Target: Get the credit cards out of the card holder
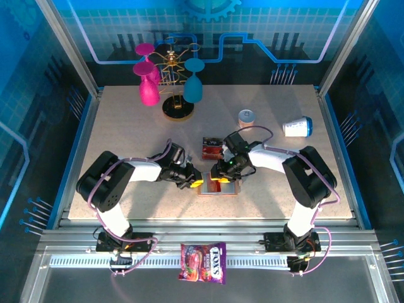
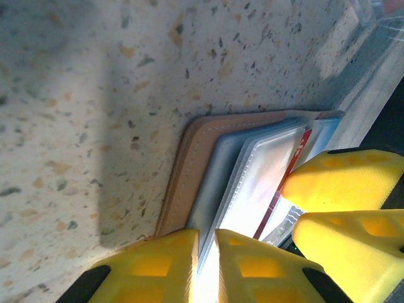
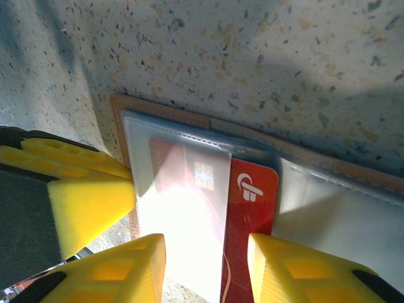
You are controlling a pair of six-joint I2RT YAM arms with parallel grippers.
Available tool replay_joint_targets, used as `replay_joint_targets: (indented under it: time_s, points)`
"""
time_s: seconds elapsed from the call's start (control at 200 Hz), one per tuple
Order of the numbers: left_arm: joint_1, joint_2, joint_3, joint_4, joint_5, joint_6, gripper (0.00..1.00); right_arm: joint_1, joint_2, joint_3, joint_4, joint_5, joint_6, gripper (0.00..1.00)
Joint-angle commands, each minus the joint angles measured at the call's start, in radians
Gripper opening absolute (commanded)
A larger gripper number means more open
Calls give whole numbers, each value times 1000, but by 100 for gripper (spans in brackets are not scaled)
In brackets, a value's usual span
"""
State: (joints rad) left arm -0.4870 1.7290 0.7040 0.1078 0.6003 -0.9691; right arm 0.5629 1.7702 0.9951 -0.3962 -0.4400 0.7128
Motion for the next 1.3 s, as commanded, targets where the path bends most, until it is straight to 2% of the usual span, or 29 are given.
replay_joint_targets:
  time_s: [0.0, 0.29, 0.64, 1.296]
  points:
    - [8, -25, 11, -85, -10, 18, 17, -1, -42, 7, -32, 14, -18, 40]
    - [-4, -49, 72, -118, -1, 16, 17, -30, -84, -50, 33, -29, 9, 38]
    - [-60, -12, 117, -165, -36, 13, 16, -57, -67, -96, 108, -84, 24, 35]
    - [-60, 34, 114, -241, -80, 55, 13, -96, -8, -153, 175, -142, 2, 32]
